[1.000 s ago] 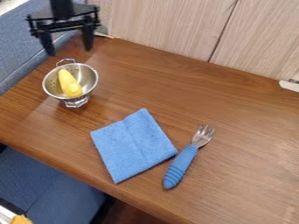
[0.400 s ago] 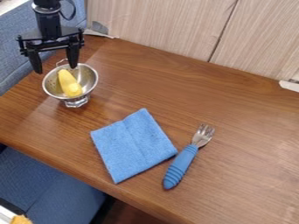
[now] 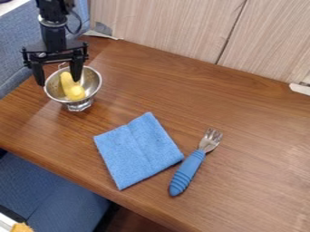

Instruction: Get out and move the yellow colored object from the silver pot

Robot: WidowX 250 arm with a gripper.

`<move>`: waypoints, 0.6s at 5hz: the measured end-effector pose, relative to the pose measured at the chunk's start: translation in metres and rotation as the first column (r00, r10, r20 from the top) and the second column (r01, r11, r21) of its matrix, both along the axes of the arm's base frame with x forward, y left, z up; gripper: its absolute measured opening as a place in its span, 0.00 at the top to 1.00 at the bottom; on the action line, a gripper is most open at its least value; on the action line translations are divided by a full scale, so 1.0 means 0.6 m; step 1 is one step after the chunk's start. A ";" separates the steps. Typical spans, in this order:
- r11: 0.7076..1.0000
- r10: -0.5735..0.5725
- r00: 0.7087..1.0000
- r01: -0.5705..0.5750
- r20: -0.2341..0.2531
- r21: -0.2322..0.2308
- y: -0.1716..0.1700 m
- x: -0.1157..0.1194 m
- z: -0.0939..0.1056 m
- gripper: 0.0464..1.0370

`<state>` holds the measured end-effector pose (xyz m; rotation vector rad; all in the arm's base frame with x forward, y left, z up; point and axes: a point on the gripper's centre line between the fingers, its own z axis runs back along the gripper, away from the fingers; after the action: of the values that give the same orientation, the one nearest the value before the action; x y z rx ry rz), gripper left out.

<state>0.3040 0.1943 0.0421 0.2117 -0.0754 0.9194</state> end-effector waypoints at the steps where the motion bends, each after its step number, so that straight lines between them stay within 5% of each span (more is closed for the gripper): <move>1: 1.000 -0.013 1.000 0.013 -0.018 -0.019 -0.006 0.004 -0.017 0.04; 3: 0.999 -0.027 0.999 0.027 -0.033 -0.027 -0.020 0.012 -0.038 0.09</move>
<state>0.3109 0.1821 0.0192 0.2007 -0.0349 0.8892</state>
